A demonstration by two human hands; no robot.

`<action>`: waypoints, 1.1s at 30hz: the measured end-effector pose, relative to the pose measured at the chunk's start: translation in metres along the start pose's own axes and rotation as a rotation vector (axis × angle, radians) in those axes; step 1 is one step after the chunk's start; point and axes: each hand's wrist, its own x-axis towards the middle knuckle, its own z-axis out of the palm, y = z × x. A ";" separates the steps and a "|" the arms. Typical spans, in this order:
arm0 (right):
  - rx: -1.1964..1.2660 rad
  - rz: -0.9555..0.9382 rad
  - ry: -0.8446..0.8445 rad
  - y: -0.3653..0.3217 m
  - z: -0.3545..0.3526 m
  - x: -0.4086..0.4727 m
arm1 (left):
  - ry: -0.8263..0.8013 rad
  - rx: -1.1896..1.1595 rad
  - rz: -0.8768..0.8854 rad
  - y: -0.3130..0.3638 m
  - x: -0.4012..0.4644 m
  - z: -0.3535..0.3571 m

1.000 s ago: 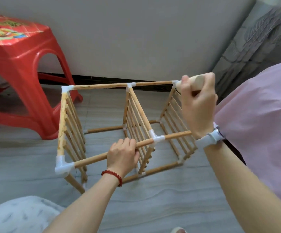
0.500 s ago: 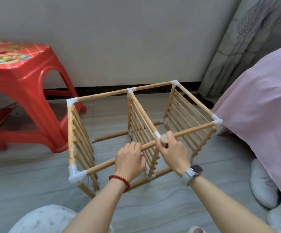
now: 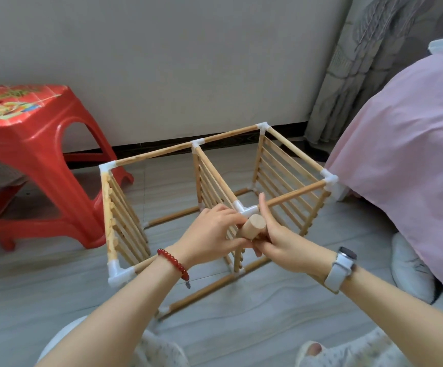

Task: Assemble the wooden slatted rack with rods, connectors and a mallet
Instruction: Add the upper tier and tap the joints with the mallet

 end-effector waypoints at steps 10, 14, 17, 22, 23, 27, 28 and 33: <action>-0.482 0.076 0.205 0.023 -0.036 0.001 | 0.145 0.009 -0.427 -0.034 0.024 -0.007; -0.305 -0.221 0.819 0.015 -0.035 -0.010 | -0.312 0.073 -0.618 -0.035 0.021 0.013; -0.252 -0.182 0.880 0.015 -0.012 -0.022 | -0.449 0.089 -0.645 -0.035 0.011 0.016; -0.360 0.019 0.730 0.024 -0.017 -0.037 | -0.472 0.110 -0.757 -0.034 -0.009 0.016; -0.259 -0.120 0.919 0.018 -0.020 -0.038 | -0.462 0.139 -0.766 -0.033 -0.009 0.015; -0.467 0.213 0.522 0.021 0.007 -0.039 | -0.443 0.223 -0.805 -0.018 -0.015 0.010; -0.490 0.279 0.462 0.029 0.011 -0.042 | -0.467 0.240 -0.807 -0.012 -0.018 0.011; -0.224 0.070 0.794 0.012 0.002 -0.044 | -0.398 0.324 -0.764 -0.003 -0.016 0.011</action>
